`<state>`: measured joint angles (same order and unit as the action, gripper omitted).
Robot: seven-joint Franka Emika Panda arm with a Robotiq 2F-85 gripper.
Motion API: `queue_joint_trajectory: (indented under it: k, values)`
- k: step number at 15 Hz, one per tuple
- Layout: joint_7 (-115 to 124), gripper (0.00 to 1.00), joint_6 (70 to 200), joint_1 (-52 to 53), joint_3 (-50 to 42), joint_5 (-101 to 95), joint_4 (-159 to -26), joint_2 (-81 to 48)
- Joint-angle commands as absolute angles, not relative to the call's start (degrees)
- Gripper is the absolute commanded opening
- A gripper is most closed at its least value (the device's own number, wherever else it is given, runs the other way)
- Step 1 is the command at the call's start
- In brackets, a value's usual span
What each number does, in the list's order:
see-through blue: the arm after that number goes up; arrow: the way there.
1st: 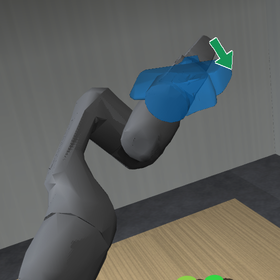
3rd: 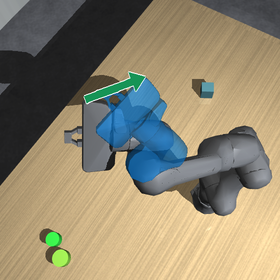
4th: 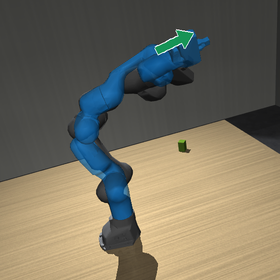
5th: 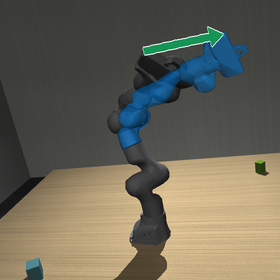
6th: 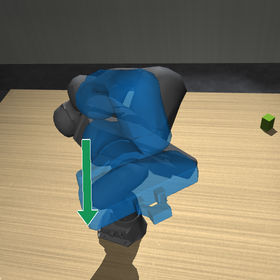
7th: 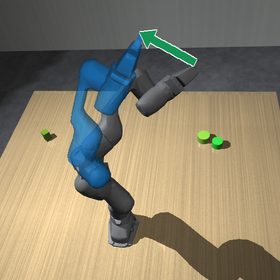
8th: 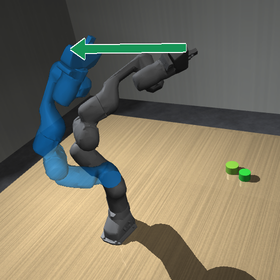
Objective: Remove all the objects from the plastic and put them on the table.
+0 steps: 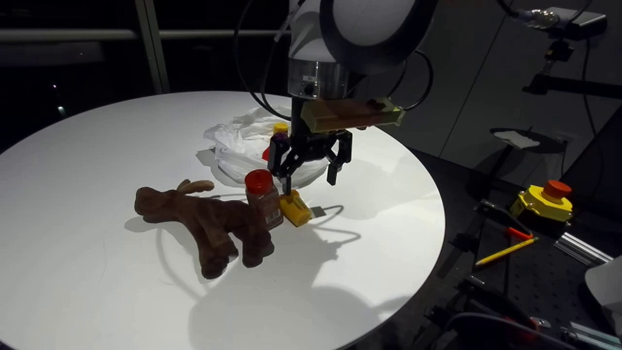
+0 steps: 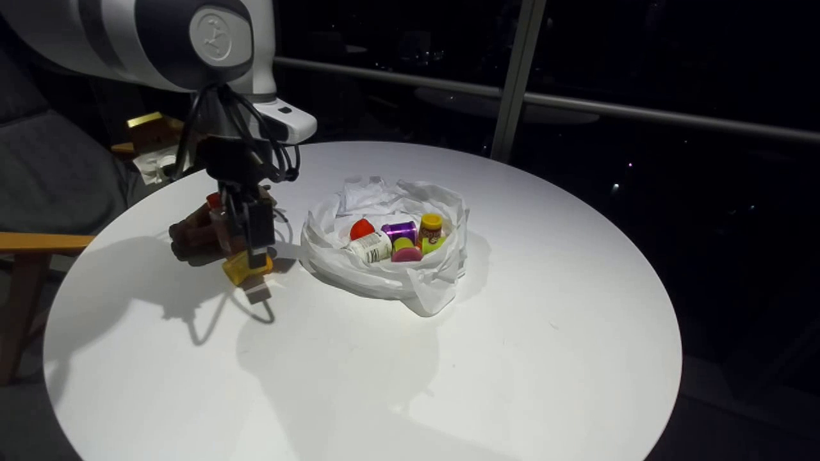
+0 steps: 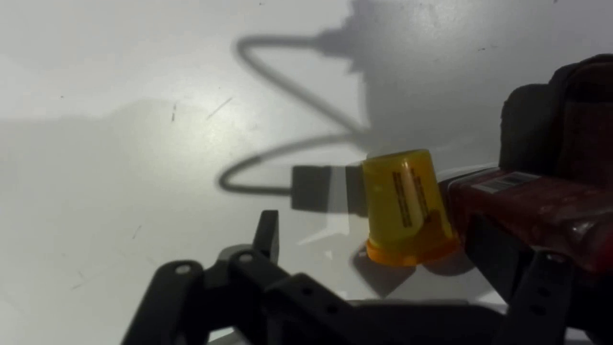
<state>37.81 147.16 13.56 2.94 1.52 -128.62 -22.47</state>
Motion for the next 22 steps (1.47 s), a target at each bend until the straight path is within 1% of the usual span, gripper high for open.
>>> queue_joint_trajectory:
  k: [1, 8, 14, 17, 22]
  values:
    - [37.54, 1.00, 147.05, 14.03, 2.49, 1.88, -128.91, -21.94]
    - [37.55, 1.00, 147.40, 14.01, 2.50, 1.88, -129.47, -21.56]
    - [41.65, 1.00, 141.63, 14.50, -0.37, -2.48, -130.74, -10.94]
    - [43.23, 1.00, 136.61, 13.04, -0.50, -6.36, -125.82, -10.39]
    - [41.74, 1.00, 132.11, 11.38, -0.19, -9.94, -112.70, -18.47]
